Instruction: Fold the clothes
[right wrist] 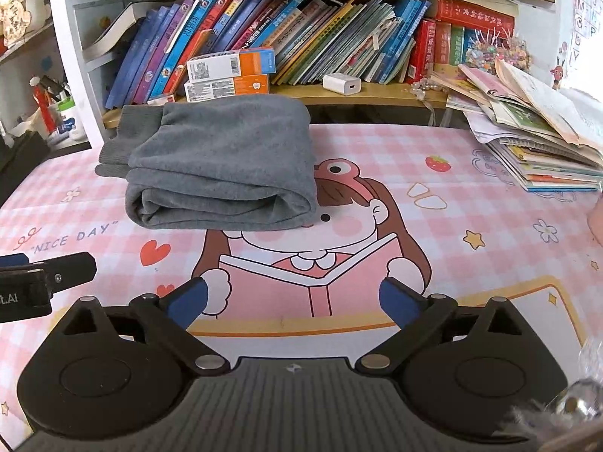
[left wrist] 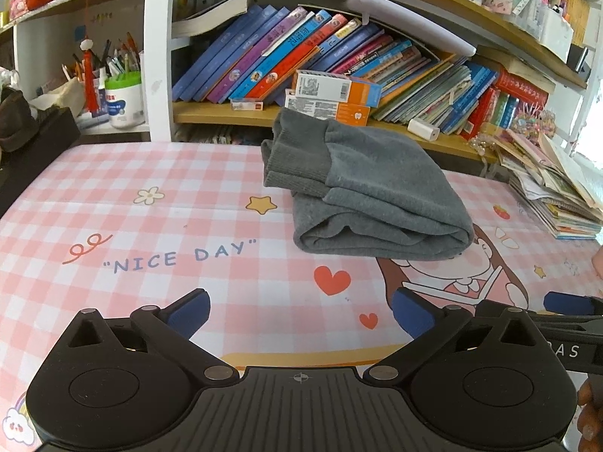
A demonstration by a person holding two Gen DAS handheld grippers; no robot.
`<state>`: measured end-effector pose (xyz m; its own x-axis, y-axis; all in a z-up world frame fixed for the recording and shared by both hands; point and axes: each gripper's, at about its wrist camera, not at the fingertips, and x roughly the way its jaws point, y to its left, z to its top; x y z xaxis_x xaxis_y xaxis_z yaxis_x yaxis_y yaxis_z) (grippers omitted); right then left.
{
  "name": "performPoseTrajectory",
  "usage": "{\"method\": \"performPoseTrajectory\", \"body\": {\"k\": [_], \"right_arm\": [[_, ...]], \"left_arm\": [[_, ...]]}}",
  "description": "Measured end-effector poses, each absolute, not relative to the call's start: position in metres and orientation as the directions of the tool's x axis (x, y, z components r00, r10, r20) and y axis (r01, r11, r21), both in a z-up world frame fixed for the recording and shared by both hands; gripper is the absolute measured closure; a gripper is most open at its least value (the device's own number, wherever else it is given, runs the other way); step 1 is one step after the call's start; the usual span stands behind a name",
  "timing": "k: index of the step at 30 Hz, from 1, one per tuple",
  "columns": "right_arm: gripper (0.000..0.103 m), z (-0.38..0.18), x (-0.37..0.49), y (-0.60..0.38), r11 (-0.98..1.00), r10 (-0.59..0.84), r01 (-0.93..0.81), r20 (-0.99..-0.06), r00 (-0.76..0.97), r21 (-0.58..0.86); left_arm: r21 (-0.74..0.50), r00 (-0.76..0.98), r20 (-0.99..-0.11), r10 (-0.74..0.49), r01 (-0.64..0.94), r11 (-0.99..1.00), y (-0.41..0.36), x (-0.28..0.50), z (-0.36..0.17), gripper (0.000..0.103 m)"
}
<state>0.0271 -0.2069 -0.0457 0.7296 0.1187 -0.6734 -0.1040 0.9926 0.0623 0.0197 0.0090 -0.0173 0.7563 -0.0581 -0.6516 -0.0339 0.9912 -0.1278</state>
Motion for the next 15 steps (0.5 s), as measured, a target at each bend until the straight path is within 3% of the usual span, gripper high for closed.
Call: {"method": "performPoseTrajectory", "body": {"k": [15], "right_arm": [[0.004,-0.0453,0.0271,-0.2056,0.993,0.118,-0.107,-0.676,0.727,0.058]], "left_arm": [[-0.129,0.751,-0.657,-0.066,-0.026,0.991,0.0091,0.0193,-0.0188,0.0]]}}
